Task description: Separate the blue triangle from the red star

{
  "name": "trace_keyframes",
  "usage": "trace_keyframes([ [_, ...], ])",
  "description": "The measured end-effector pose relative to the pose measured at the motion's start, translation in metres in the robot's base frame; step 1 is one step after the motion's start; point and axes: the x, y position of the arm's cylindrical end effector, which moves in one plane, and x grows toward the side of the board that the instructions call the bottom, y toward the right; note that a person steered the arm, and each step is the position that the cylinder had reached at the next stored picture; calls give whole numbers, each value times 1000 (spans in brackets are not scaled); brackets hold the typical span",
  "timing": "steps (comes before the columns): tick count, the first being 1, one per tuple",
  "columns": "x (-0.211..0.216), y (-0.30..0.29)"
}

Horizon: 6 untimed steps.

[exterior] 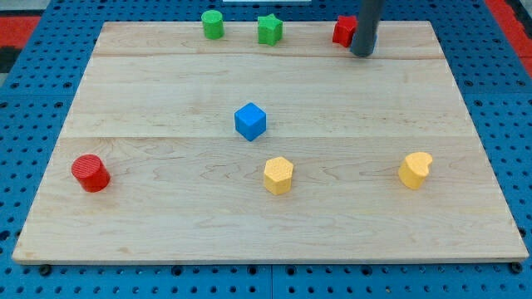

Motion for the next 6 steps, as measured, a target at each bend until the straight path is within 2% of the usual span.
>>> trace_keyframes([
  [1,-17,46],
  [2,-48,59],
  [3,-50,30],
  [4,-38,-9],
  [6,33,-66],
])
